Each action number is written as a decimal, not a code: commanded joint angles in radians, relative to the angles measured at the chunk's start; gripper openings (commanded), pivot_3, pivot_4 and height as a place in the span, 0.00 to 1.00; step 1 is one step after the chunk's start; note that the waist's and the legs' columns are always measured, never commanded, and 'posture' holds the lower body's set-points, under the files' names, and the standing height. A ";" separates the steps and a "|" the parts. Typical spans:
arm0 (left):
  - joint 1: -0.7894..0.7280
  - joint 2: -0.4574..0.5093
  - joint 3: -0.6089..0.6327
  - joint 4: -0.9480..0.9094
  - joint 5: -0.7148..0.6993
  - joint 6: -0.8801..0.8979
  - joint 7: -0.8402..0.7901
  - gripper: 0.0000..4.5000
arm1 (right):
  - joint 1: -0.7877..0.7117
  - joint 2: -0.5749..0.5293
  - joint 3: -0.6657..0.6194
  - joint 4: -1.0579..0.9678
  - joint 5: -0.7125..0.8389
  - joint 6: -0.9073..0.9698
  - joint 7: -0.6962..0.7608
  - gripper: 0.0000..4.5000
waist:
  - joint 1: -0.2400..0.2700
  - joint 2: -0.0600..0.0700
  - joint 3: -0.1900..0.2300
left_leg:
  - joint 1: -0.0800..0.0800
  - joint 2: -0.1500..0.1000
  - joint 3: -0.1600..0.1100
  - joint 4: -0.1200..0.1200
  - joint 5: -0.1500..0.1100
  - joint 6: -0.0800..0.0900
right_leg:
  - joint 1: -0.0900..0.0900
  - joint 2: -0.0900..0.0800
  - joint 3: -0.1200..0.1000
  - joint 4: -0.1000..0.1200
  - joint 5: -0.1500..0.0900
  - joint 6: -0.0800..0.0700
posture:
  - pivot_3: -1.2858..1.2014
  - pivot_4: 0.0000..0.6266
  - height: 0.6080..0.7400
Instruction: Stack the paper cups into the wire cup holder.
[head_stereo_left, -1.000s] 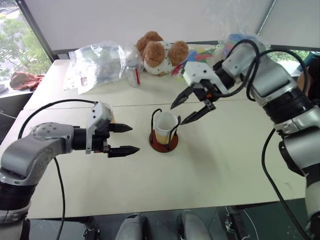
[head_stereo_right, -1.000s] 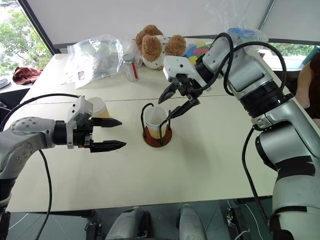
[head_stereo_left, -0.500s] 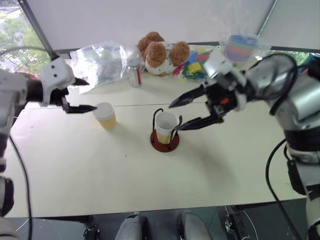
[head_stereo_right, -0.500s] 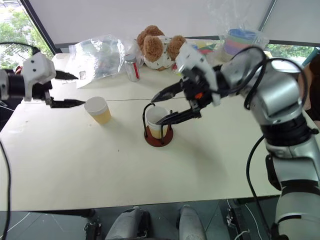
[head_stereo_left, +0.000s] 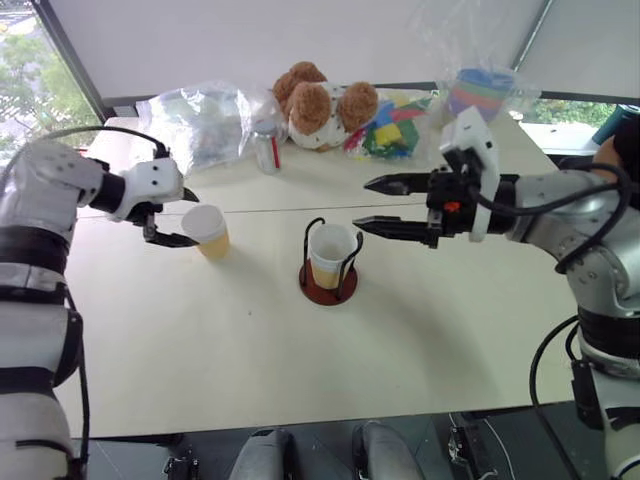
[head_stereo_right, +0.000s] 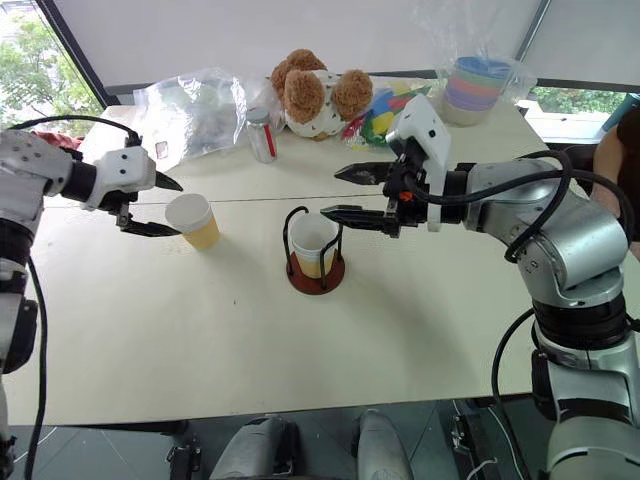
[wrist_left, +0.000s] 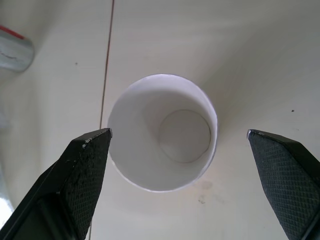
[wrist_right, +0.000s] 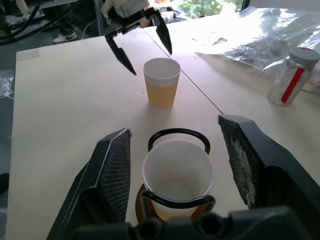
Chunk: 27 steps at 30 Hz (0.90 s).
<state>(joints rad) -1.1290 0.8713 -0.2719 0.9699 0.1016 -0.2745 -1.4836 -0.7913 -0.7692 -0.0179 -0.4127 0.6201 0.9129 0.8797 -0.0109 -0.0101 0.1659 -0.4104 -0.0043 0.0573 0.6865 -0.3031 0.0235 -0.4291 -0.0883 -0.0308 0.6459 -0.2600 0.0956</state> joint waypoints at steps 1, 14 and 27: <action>-0.055 -0.032 -0.009 0.076 0.036 -0.052 -0.014 0.88 | -0.006 -0.009 -0.051 -0.036 0.020 0.007 -0.038 0.67 | 0.001 0.000 0.000 | 0.000 0.000 0.000 0.000 0.000 0.000 | 0.000 0.000 0.000 0.000 0.000 0.000 | 0.52 0.24 1.00; -0.306 -0.121 -0.024 0.077 -0.067 0.025 -0.129 0.01 | 0.075 -0.062 -0.086 -0.047 0.062 0.032 -0.053 0.67 | 0.004 -0.004 0.002 | -0.001 0.000 -0.001 0.000 -0.001 0.001 | 0.000 0.000 -0.001 0.000 0.000 0.000 | 0.52 0.24 1.00; -0.497 -0.187 -0.363 -0.211 -0.682 0.304 -0.131 0.01 | 0.312 -0.183 -0.340 -0.139 0.092 0.098 -0.159 0.67 | 0.012 -0.004 0.004 | -0.005 0.001 -0.005 0.010 -0.003 0.005 | 0.000 0.001 0.000 0.001 0.000 0.001 | 0.52 0.24 1.00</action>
<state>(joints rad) -1.5947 0.6690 -0.6074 0.8013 -0.5080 0.0219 -1.6108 -0.4808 -0.9309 -0.3058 -0.5133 0.6947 1.0064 0.7352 0.0013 -0.0141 0.1697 -0.4152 -0.0038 0.0523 0.6975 -0.3059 0.0282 -0.4289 -0.0877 -0.0309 0.6473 -0.2604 0.0963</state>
